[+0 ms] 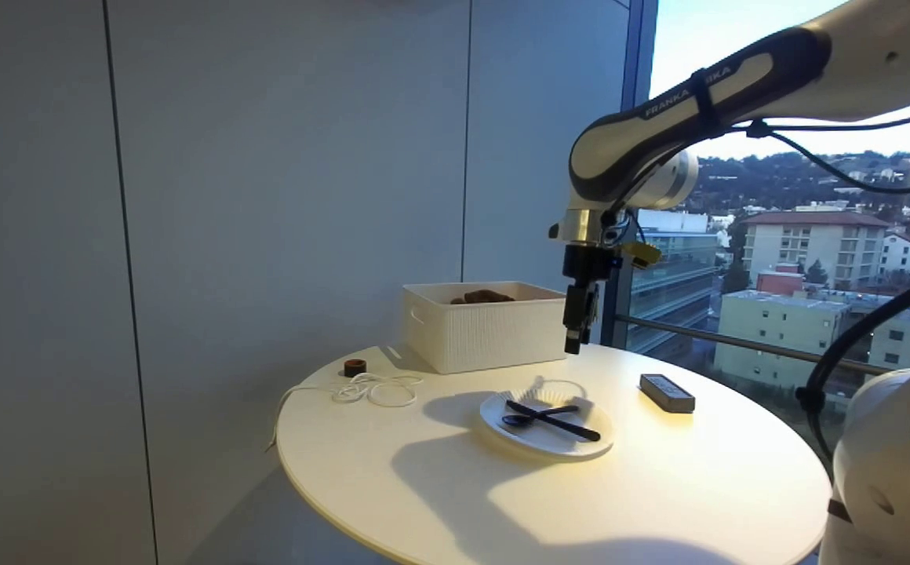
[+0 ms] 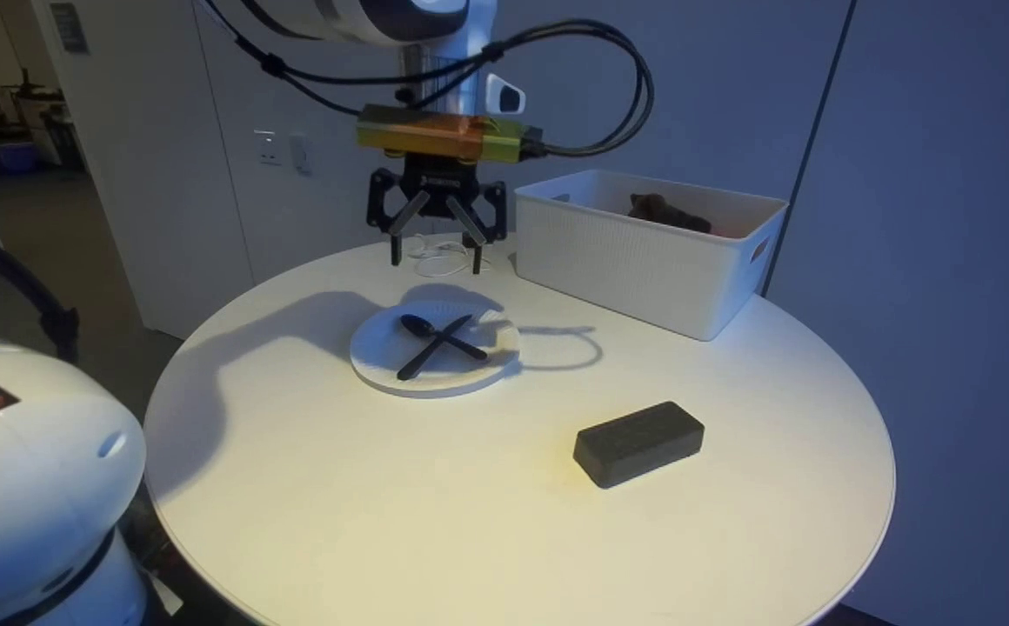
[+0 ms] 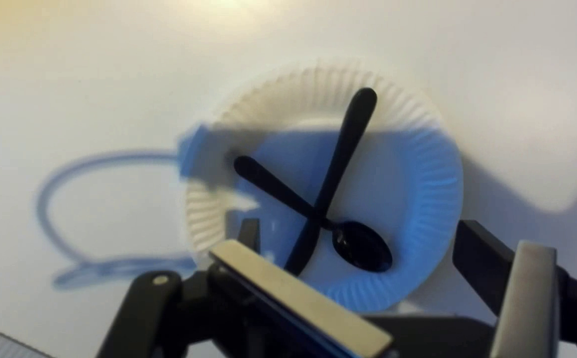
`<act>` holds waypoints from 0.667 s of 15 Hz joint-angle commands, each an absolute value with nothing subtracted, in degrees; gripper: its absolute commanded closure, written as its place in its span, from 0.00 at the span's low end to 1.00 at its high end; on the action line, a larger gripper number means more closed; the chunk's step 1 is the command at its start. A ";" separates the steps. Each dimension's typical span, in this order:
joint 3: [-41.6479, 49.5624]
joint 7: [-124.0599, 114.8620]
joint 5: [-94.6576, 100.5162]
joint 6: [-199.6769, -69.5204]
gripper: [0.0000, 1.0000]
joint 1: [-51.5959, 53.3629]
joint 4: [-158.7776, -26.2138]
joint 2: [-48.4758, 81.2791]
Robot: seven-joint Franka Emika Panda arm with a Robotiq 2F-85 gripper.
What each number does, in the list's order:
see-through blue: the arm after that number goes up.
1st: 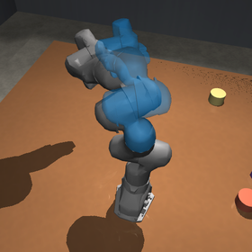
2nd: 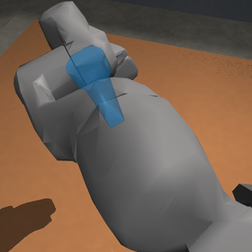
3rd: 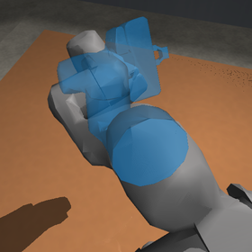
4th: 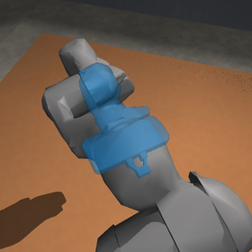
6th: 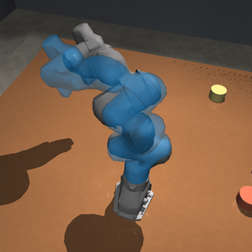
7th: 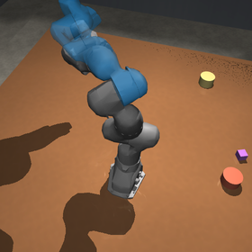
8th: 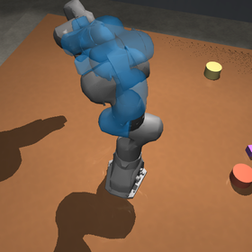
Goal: Remove the spoon from the plate, put it on the right side, remove the knife from the plate and put it on the left side
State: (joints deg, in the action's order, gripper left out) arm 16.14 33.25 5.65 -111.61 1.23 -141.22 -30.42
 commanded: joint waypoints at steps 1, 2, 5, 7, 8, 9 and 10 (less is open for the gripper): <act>16.06 41.51 9.70 -112.28 0.00 -0.07 -140.91 -26.07; 15.78 43.28 10.84 -112.94 0.00 -0.38 -141.56 -25.39; 15.50 46.80 11.55 -113.13 0.00 -0.83 -143.23 -23.54; 15.02 48.59 11.66 -115.57 0.00 -0.81 -145.34 -23.15; 14.76 49.50 11.40 -116.97 0.00 -0.65 -146.43 -23.13; 14.41 50.15 11.07 -119.56 0.00 -0.36 -147.74 -23.00; 14.10 50.73 10.95 -121.81 0.00 -0.27 -148.45 -22.62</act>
